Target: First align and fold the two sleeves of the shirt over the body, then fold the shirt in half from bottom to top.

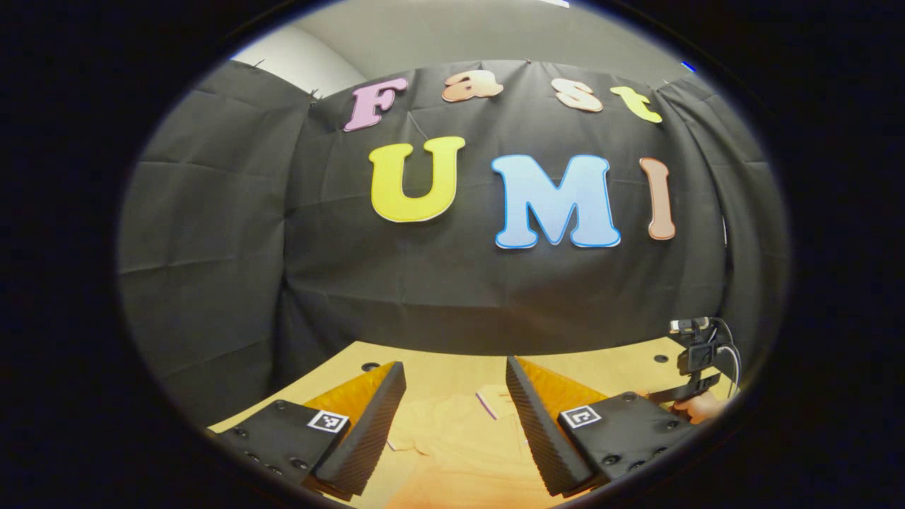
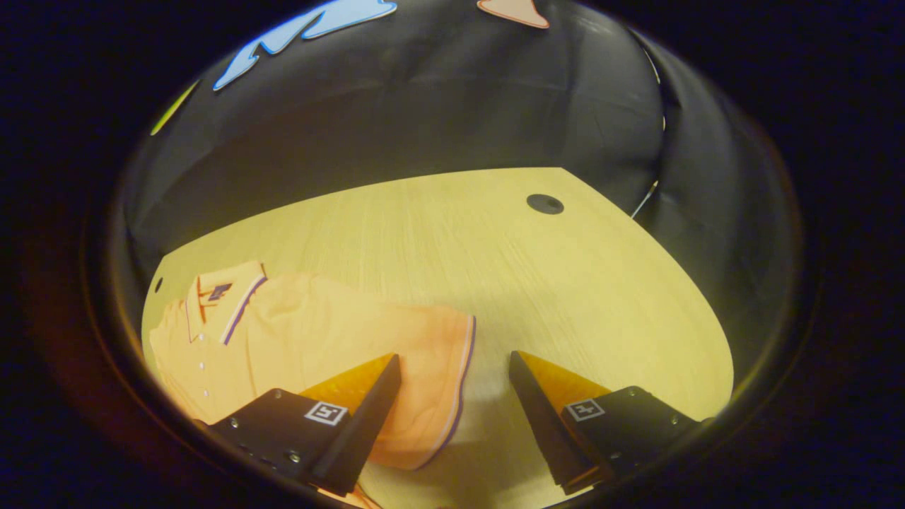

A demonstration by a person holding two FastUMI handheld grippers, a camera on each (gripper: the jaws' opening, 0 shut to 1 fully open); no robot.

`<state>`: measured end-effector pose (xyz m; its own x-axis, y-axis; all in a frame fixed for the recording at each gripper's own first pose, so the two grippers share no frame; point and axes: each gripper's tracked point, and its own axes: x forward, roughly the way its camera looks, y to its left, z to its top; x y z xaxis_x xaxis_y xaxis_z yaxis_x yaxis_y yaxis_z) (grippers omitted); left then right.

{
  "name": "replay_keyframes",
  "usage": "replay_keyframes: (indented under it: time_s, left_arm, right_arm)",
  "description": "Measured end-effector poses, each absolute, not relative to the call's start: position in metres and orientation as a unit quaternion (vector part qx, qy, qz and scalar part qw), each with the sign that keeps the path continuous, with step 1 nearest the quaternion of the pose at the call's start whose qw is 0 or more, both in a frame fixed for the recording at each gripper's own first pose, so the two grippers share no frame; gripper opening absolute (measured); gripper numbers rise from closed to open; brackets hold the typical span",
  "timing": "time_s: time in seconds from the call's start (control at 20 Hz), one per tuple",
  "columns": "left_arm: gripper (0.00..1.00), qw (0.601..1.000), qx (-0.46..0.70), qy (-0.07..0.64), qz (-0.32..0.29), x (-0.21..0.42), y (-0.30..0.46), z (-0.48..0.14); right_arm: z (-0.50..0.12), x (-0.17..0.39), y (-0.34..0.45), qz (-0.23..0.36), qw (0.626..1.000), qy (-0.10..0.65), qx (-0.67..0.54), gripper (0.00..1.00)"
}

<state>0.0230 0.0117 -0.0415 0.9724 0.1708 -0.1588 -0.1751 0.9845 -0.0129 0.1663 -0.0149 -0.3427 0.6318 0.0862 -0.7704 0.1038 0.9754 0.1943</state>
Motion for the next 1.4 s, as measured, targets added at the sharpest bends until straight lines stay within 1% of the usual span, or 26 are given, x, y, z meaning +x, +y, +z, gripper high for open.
replay_keyframes:
  time_s: [0.1,0.25,0.3,0.35,0.4,0.45,0.55,0.6,0.7,0.75,0.9,1.05,1.3,1.4]
  left_arm:
    - [0.95,0.993,-0.014,0.079,0.086,0.023,0.009,-0.043]
    - [0.95,0.993,-0.015,0.075,0.085,0.021,0.007,-0.040]
    - [0.95,0.994,-0.014,0.073,0.085,0.019,0.007,-0.040]
    - [0.95,0.994,-0.012,0.071,0.087,0.019,0.007,-0.039]
    - [0.95,0.994,-0.010,0.070,0.088,0.017,0.009,-0.039]
    - [0.95,0.994,-0.009,0.070,0.090,0.015,0.010,-0.037]
    - [0.95,0.993,-0.007,0.069,0.094,0.010,0.015,-0.037]
    - [0.95,0.993,-0.008,0.069,0.097,0.007,0.018,-0.037]
    - [0.95,0.992,-0.011,0.069,0.103,0.001,0.024,-0.036]
    - [0.95,0.992,-0.012,0.069,0.105,-0.002,0.026,-0.036]
    - [0.95,0.991,-0.015,0.067,0.115,-0.010,0.033,-0.034]
    - [0.95,0.990,-0.022,0.067,0.122,-0.019,0.037,-0.035]
    - [0.95,0.988,-0.028,0.069,0.136,-0.031,0.050,-0.040]
    - [0.92,0.987,-0.032,0.067,0.143,-0.036,0.055,-0.040]
  right_arm:
    - [-0.342,0.166,-0.013,0.002,0.897,0.429,0.106,0.95]
    - [-0.340,0.168,-0.008,0.018,0.899,0.425,0.101,0.75]
    - [-0.341,0.167,-0.007,0.018,0.899,0.425,0.100,0.69]
    - [-0.340,0.168,-0.007,0.021,0.900,0.424,0.100,0.53]
    - [-0.340,0.168,-0.006,0.020,0.898,0.427,0.106,0.53]
    - [-0.338,0.170,-0.004,0.015,0.898,0.425,0.111,0.25]
    - [-0.339,0.169,0.000,0.020,0.897,0.426,0.116,0.24]
    - [-0.339,0.172,0.000,0.018,0.899,0.422,0.113,0.05]
    - [-0.336,0.173,0.001,0.019,0.902,0.418,0.105,0.05]
    - [-0.339,0.176,0.001,0.022,0.904,0.416,0.098,0.02]
    - [-0.324,0.175,0.006,0.033,0.911,0.402,0.083,0.02]
    - [-0.300,0.179,0.013,0.047,0.922,0.375,0.082,0.02]
    - [-0.258,0.182,0.028,0.070,0.942,0.327,0.036,0.01]
    - [-0.251,0.178,0.045,0.092,0.941,0.326,0.029,0.01]
